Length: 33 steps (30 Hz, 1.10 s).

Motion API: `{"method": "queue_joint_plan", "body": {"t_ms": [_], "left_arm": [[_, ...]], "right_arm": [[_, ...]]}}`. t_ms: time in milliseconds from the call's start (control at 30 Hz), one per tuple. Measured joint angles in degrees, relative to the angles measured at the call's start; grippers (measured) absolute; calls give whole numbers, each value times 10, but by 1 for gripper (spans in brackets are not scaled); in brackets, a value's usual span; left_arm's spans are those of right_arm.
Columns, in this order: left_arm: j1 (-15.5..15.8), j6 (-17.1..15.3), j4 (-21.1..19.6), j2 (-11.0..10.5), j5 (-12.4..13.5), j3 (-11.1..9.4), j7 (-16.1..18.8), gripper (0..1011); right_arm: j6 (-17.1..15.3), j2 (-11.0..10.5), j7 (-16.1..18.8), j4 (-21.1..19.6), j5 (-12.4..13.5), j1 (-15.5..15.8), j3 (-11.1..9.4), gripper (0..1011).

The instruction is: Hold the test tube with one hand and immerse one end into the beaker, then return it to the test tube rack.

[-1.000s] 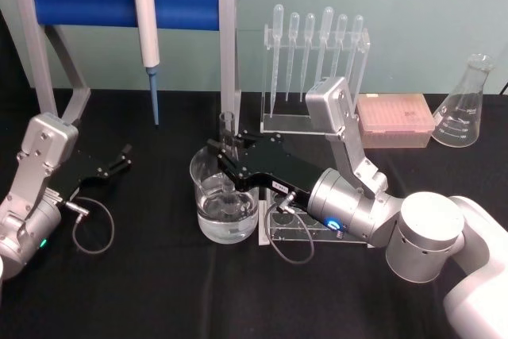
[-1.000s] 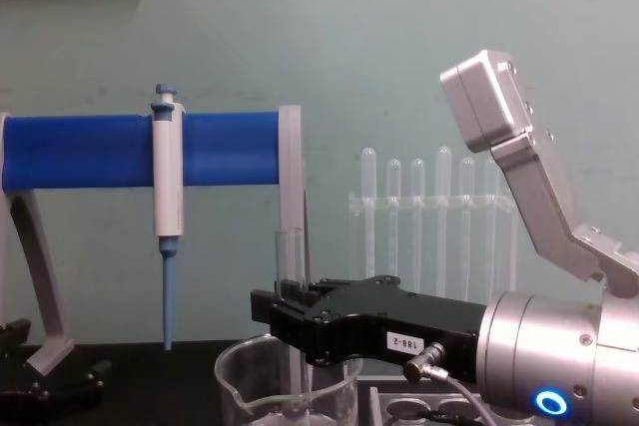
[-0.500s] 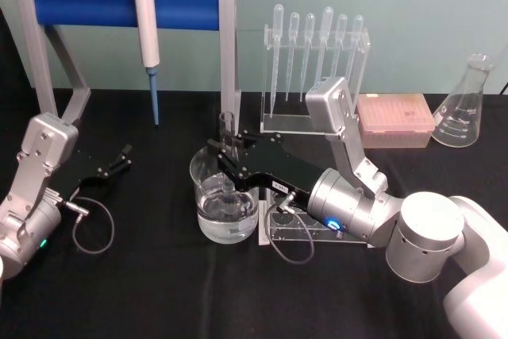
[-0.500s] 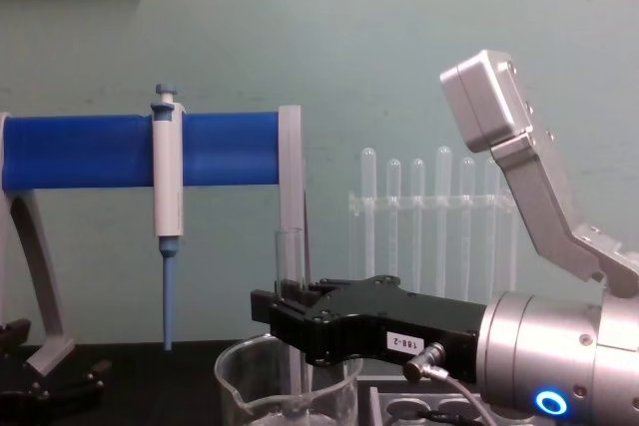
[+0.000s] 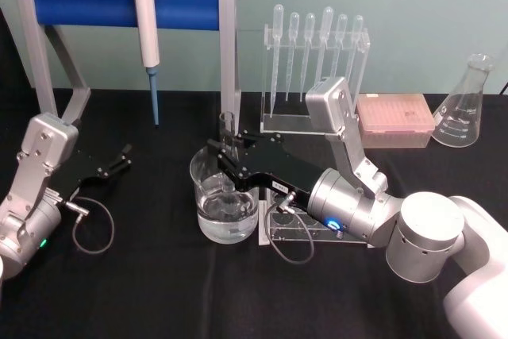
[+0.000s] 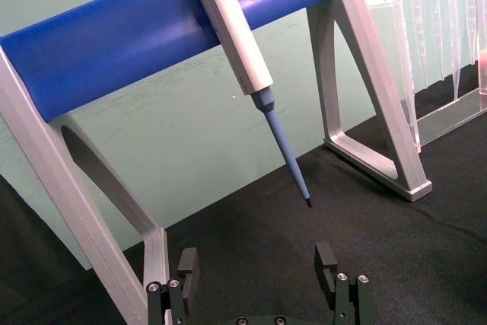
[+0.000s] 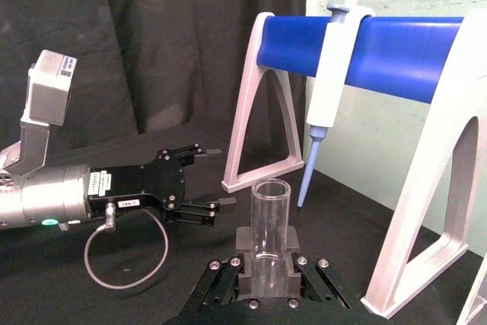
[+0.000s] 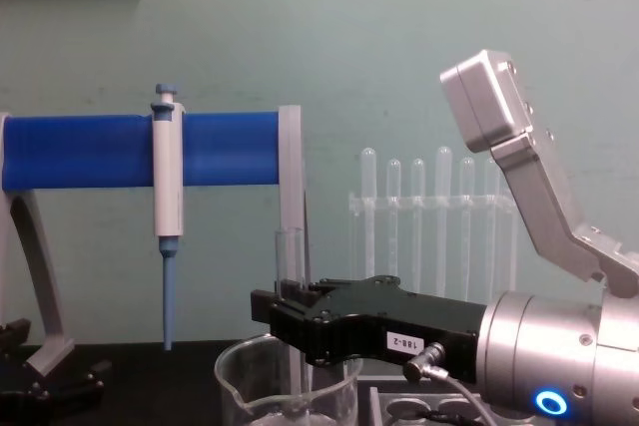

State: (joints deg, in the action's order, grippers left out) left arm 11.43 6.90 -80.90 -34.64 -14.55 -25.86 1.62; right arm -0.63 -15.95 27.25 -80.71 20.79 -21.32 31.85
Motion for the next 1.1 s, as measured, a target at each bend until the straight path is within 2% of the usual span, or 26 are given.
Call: {"method": "queue_joint_plan", "body": {"t_ms": [1100], "left_arm": [[0, 0, 0, 0, 0, 0, 0, 1000]], "right_arm": [[0, 0, 0, 0, 0, 0, 0, 228]]}}
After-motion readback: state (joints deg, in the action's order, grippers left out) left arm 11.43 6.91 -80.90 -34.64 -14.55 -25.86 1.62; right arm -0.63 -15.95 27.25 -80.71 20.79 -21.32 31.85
